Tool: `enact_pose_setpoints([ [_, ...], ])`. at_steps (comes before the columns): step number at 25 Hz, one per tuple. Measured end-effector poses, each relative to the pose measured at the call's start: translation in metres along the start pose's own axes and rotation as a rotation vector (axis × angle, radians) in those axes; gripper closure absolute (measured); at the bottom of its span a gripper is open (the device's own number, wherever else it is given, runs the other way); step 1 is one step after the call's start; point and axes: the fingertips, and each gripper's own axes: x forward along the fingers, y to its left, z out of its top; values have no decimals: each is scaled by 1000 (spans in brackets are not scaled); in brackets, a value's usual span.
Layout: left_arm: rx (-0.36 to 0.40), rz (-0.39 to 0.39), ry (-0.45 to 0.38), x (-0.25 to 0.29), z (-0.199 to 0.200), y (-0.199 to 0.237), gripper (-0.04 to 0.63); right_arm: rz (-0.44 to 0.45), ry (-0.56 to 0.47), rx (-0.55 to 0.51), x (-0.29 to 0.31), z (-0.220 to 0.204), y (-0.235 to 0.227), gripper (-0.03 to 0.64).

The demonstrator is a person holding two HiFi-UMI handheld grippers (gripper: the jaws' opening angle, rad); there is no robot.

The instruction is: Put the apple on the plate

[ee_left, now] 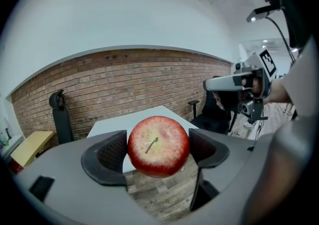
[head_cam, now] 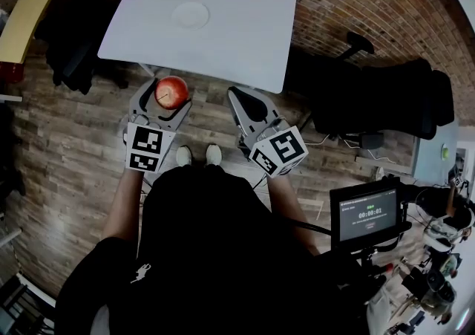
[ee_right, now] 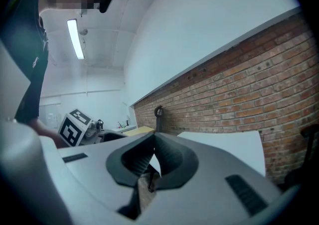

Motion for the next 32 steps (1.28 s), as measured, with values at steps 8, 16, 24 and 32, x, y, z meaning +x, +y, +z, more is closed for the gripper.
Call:
enact_pose_setpoints([
  [8, 16, 4, 27, 14, 4, -24, 202, 23, 11, 21, -12, -8, -21, 613],
  [16, 4, 21, 39, 12, -3, -34, 202, 44, 23, 18, -19, -14, -23, 612],
  [24, -8, 26, 39, 9, -5, -25, 202, 55, 39, 25, -10, -16, -18, 612],
  [32, 3, -10, 29, 27, -6, 2, 204, 10, 43, 25, 17, -13, -27, 612],
])
